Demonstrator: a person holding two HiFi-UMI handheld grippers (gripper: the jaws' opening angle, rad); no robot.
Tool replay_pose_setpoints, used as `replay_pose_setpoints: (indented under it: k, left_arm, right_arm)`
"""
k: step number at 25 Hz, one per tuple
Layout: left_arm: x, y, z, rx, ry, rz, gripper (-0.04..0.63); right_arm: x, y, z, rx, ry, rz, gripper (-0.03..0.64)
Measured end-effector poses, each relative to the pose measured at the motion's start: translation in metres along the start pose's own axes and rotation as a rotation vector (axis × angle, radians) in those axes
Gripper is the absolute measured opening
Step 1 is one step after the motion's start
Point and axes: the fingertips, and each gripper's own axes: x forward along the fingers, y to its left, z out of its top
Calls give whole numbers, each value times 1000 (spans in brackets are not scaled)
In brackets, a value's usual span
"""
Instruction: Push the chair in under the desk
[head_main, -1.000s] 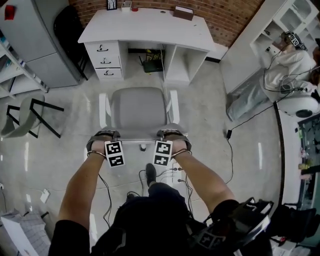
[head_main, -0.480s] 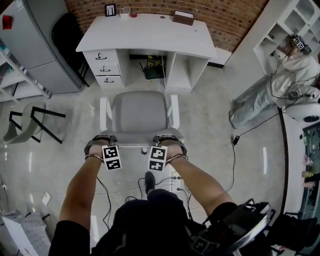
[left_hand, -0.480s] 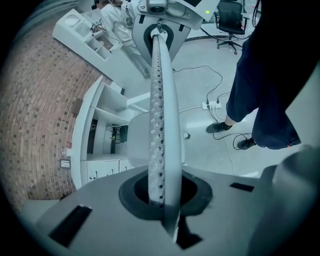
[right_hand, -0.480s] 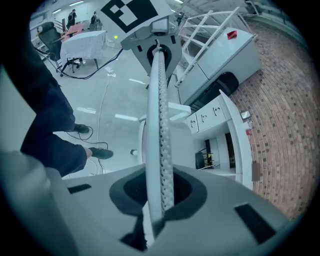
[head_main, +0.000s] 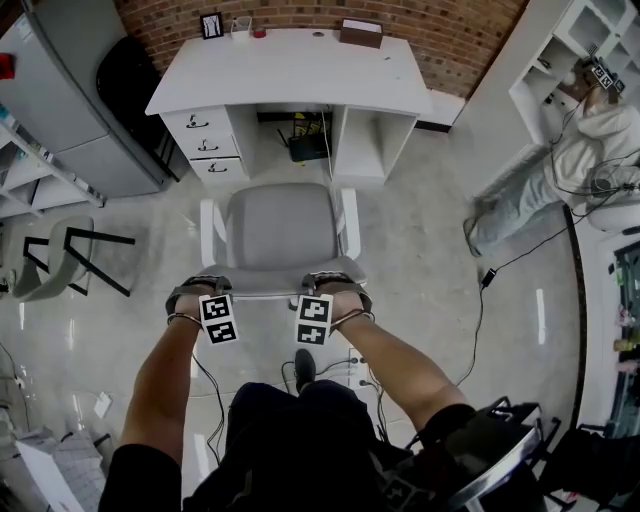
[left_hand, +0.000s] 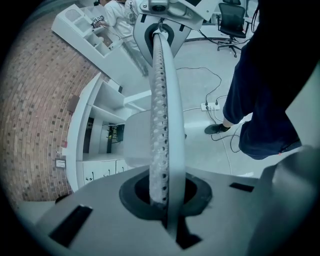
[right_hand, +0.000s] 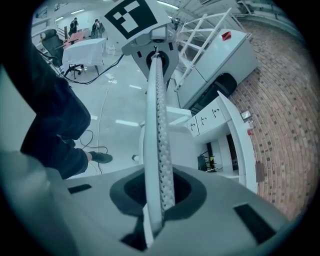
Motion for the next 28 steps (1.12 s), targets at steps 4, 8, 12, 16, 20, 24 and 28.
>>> replay_pose_setpoints:
  k: [4,8,12,16,20,24,28]
  left_arm:
    - [1,4,3,-6,-2,14,12]
    - [3,8,5,-8,7,13,12]
    - [6,12,6,-9,8,16,12]
    - [9,19,7,-11,8,13,12]
    - [13,26,8,-15,10,14,12]
    - [18,33,12,-24,12,-9,12]
    - [27,48,19,-29,-6,-2,12]
  right_arm:
    - [0,-3,-3,-5,1,-5,41]
    - [1,-7,-6,2,3,8,41]
    - [3,-10,-8,4,0,8,41]
    - [6,-18,-10,2,-4,-10,41]
    - [10,-27,-13,-2,1,-23,41]
    - [16,-36,-19,4,12,-22,43]
    - [25,-51,-28,20,25,19,49]
